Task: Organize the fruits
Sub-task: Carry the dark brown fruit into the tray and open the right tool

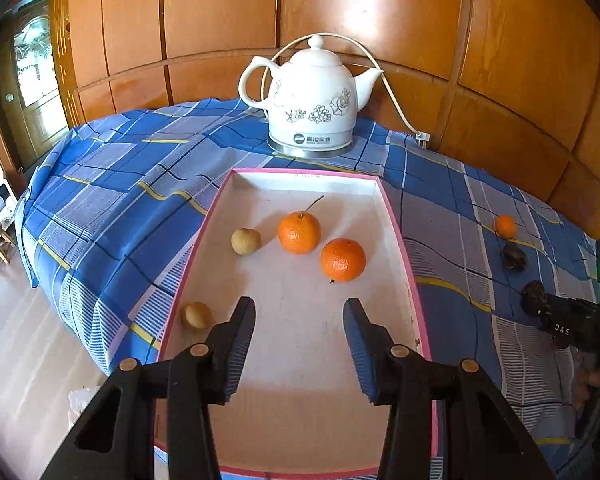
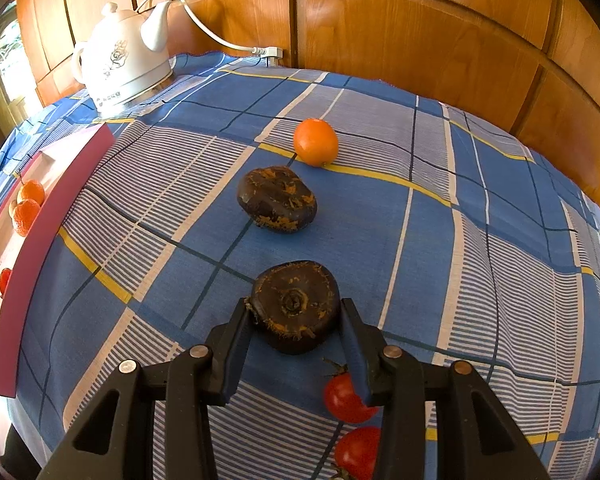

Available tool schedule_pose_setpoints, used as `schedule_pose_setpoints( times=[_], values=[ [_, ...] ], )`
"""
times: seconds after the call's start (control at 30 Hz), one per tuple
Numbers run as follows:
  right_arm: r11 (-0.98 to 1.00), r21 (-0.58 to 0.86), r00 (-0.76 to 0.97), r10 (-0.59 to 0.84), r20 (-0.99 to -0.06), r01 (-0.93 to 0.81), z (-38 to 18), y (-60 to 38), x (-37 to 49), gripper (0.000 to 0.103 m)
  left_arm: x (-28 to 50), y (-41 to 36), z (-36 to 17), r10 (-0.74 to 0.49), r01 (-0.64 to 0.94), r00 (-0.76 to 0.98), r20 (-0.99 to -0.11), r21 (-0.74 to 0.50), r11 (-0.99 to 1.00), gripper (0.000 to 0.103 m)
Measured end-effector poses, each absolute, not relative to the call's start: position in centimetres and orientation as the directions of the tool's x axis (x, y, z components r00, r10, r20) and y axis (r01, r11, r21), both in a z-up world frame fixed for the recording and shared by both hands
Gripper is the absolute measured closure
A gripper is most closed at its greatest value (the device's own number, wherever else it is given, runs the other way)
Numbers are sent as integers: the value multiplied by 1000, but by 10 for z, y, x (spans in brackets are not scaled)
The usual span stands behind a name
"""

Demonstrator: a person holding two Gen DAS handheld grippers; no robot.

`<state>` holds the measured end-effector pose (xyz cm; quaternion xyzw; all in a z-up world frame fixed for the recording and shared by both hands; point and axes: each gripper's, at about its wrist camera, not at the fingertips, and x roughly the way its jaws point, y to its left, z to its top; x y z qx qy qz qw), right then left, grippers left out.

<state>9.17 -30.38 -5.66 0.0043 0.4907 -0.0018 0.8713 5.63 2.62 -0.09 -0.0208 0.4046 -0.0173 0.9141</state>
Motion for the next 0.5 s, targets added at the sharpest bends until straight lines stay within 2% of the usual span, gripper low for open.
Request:
schedule_pose_setpoints(
  times=[0.5],
  values=[
    [999,16,544,-5,-839,35,-49,-300,88,60,57,33,-5,-49,2,658,-751,-63,998,55]
  ],
)
